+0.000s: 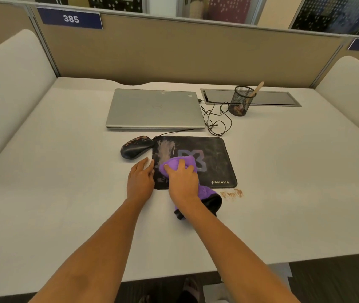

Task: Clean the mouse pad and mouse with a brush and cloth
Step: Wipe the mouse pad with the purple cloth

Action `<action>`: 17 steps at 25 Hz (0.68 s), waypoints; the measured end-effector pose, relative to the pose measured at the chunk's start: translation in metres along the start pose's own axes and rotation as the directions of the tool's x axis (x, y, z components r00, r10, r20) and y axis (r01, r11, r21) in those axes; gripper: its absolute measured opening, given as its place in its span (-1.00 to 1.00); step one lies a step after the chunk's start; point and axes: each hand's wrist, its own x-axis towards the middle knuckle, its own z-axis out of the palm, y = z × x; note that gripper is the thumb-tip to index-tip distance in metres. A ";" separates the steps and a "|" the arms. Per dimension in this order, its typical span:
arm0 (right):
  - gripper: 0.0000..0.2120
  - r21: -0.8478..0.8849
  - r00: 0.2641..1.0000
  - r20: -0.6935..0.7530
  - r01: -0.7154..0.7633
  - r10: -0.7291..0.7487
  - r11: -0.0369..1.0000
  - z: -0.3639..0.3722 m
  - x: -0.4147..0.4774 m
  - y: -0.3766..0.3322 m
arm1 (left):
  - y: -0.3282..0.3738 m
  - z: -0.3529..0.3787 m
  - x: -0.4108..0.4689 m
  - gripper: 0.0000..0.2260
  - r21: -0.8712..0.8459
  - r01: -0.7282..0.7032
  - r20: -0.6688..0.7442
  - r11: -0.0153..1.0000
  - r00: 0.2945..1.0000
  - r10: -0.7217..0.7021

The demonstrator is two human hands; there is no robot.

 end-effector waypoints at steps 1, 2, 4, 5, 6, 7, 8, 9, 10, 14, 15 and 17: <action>-0.45 0.013 1.000 0.009 0.002 -0.002 1.000 0.000 -0.004 -0.006 | 0.000 0.000 0.000 -0.64 -0.007 0.004 0.003 1.000 1.000 -0.004; -0.45 0.026 1.000 0.012 0.028 -0.028 0.999 0.003 -0.013 -0.010 | -0.001 0.000 0.000 -0.63 -0.013 0.004 0.011 1.000 1.000 -0.004; -0.46 0.026 0.994 0.003 0.105 -0.105 0.994 0.011 -0.035 -0.009 | -0.002 0.000 -0.001 -0.63 -0.010 -0.003 0.029 1.000 1.000 0.003; -0.46 0.027 0.992 -0.002 0.124 -0.124 0.992 0.014 -0.040 -0.004 | -0.002 0.000 -0.001 -0.63 -0.002 -0.007 0.032 1.000 0.999 0.007; -0.46 0.029 0.992 -0.009 0.122 -0.122 0.992 0.015 -0.038 0.002 | -0.002 0.000 -0.001 -0.63 0.004 -0.009 0.030 1.000 1.000 0.009; -0.47 0.023 0.995 -0.014 0.097 -0.096 0.995 0.013 -0.031 0.006 | -0.002 0.000 -0.001 -0.63 0.012 -0.011 0.028 1.000 1.000 0.011; -0.47 0.013 0.999 -0.017 0.051 -0.051 0.999 0.010 -0.022 0.009 | -0.002 0.000 -0.001 -0.63 0.019 -0.013 0.026 1.000 1.000 0.013; -0.47 0.007 1.000 -0.013 0.010 -0.010 1.000 0.005 -0.016 0.010 | -0.002 0.000 -0.001 -0.63 0.026 -0.015 0.022 1.000 1.000 0.015; -0.46 0.011 1.000 -0.002 -0.016 0.016 1.000 0.002 -0.013 0.007 | -0.001 0.000 -0.001 -0.63 0.029 -0.015 0.016 0.999 1.000 0.015; -0.43 0.055 0.996 0.034 0.077 -0.079 0.996 0.012 -0.046 0.000 | -0.001 0.000 -0.003 -0.63 0.022 -0.013 0.021 1.000 1.000 0.013; -0.43 0.061 0.995 0.030 0.091 -0.093 0.994 0.015 -0.051 0.002 | -0.002 0.000 -0.003 -0.63 0.025 -0.013 0.023 1.000 1.000 0.012; -0.45 0.063 0.998 0.002 0.057 -0.057 0.996 0.012 -0.037 0.006 | -0.001 0.000 -0.003 -0.62 0.032 -0.015 0.022 0.999 1.000 0.014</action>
